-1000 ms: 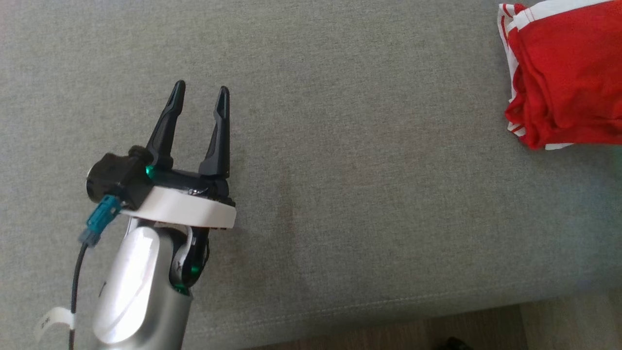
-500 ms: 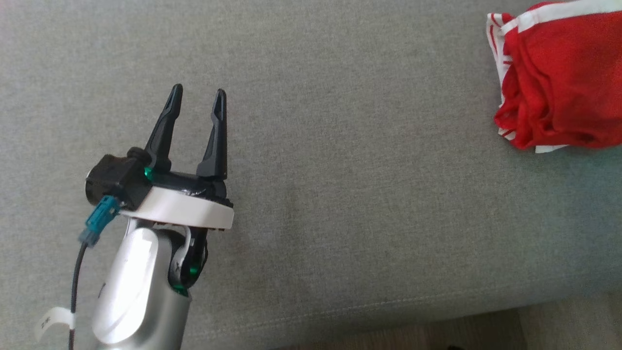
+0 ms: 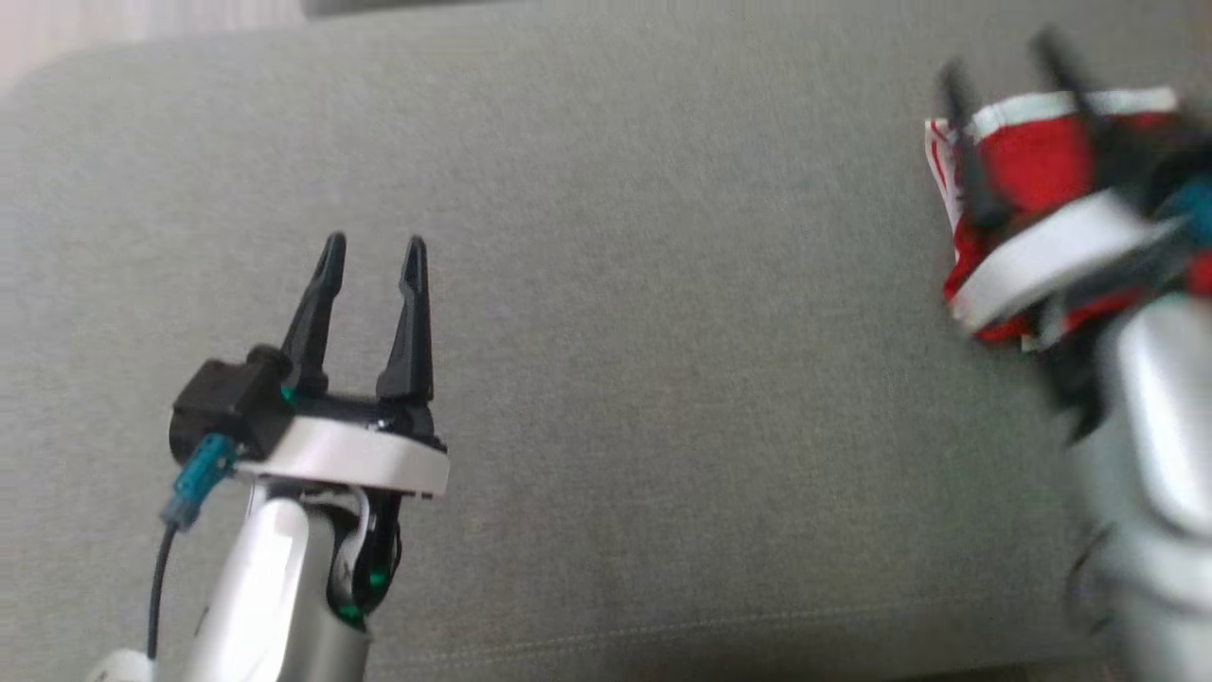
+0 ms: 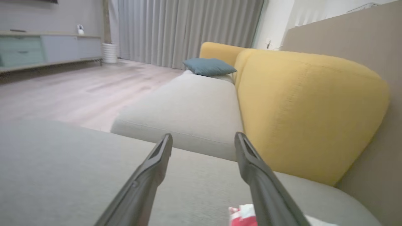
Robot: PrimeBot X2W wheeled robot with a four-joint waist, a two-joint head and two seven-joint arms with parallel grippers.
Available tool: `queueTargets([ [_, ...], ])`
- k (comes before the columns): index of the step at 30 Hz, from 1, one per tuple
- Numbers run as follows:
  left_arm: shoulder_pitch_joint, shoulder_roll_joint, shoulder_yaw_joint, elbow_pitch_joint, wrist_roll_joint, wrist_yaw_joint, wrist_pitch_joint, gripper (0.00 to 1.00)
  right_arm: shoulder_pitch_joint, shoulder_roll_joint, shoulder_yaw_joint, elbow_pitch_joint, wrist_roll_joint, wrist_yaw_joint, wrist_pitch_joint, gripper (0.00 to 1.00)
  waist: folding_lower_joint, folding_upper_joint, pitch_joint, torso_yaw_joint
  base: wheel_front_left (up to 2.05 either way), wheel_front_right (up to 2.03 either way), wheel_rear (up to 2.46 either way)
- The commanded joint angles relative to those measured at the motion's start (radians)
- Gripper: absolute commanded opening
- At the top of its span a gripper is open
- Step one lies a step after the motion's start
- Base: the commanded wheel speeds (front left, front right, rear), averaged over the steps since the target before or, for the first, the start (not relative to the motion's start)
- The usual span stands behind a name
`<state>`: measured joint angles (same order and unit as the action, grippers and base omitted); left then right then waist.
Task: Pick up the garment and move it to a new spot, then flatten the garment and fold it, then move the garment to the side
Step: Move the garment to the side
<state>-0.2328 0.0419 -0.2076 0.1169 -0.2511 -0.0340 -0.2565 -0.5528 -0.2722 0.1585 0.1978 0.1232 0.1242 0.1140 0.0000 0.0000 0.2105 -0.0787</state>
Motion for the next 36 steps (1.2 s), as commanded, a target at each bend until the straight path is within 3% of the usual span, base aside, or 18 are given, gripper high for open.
queueTargets([
  [1,0.003,0.008,0.041,-0.037,-0.002,0.009,-0.005,1.00,0.062,0.059,0.030,-0.032,0.008,0.007,-0.060,1.00,0.0000,0.0000,-0.063,0.035,0.00,0.00,0.00],
  [5,0.032,0.008,0.037,-0.032,0.007,0.007,-0.005,1.00,0.135,0.119,0.040,-0.019,0.004,0.007,-0.136,1.00,0.0000,0.0000,-0.099,0.054,0.00,0.00,0.00],
  [6,0.054,0.008,0.041,-0.027,0.009,0.013,-0.005,1.00,0.184,0.161,0.025,-0.011,0.007,0.007,-0.192,1.00,0.0000,0.0000,-0.119,0.062,0.00,0.00,0.00],
  [11,0.112,0.008,0.046,-0.034,-0.026,0.026,-0.005,1.00,0.302,0.216,-0.003,0.000,0.038,0.007,-0.321,1.00,0.0000,0.0000,-0.159,0.077,0.00,0.00,0.00],
  [21,0.203,0.008,0.043,-0.040,-0.010,0.032,-0.005,1.00,0.452,0.222,-0.033,0.036,0.088,0.007,-0.375,1.00,0.0000,0.0000,-0.202,0.078,0.00,0.00,0.00],
  [36,0.224,0.008,0.030,-0.046,-0.013,0.039,-0.005,1.00,0.498,0.222,-0.028,0.002,0.059,0.007,-0.376,1.00,0.0000,0.0000,-0.216,0.075,0.00,0.00,0.00],
])
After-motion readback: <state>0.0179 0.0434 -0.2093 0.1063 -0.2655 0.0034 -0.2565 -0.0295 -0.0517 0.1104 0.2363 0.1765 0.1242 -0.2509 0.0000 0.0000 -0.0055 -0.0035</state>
